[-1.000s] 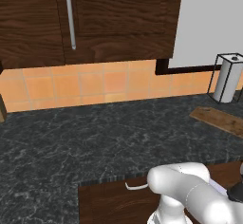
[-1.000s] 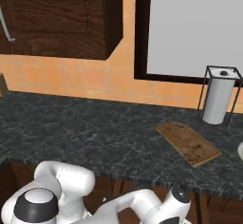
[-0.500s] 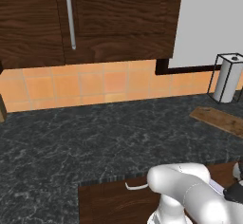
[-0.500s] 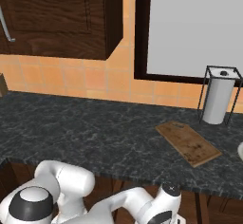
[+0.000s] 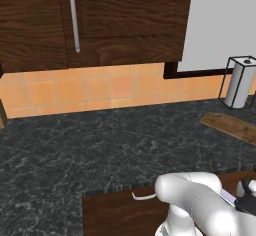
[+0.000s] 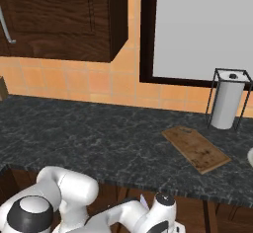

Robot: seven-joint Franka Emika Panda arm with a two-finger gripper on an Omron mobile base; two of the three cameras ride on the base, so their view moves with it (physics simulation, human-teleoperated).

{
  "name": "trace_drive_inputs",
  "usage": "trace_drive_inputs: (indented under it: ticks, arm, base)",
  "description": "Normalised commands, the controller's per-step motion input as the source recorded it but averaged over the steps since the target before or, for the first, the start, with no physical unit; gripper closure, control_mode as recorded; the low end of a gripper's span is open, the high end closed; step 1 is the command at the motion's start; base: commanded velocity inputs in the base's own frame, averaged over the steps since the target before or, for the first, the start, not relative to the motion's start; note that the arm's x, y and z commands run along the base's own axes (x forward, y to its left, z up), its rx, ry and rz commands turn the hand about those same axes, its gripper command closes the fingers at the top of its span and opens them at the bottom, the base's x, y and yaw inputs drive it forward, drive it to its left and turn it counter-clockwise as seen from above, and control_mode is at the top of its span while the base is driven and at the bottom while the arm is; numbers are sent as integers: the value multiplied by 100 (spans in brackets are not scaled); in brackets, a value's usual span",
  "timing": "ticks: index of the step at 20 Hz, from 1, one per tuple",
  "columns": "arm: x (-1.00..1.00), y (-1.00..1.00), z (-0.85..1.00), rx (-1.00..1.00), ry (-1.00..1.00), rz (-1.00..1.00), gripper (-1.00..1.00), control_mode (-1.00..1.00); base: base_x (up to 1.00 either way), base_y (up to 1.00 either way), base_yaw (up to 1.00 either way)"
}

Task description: Pick up the knife from the drawer and place it on the cutting board. Then place the meat from the plate to the cutting board.

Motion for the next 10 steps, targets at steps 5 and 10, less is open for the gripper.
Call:
trace_drive_inputs:
  ticks: [5, 10]
  arm:
    - [15, 0, 0, 0, 0, 1, -100, -100]
    - [0, 0, -27, 0, 0, 0, -100, -100]
  base:
    - [0, 0, 0]
    - [0, 0, 0]
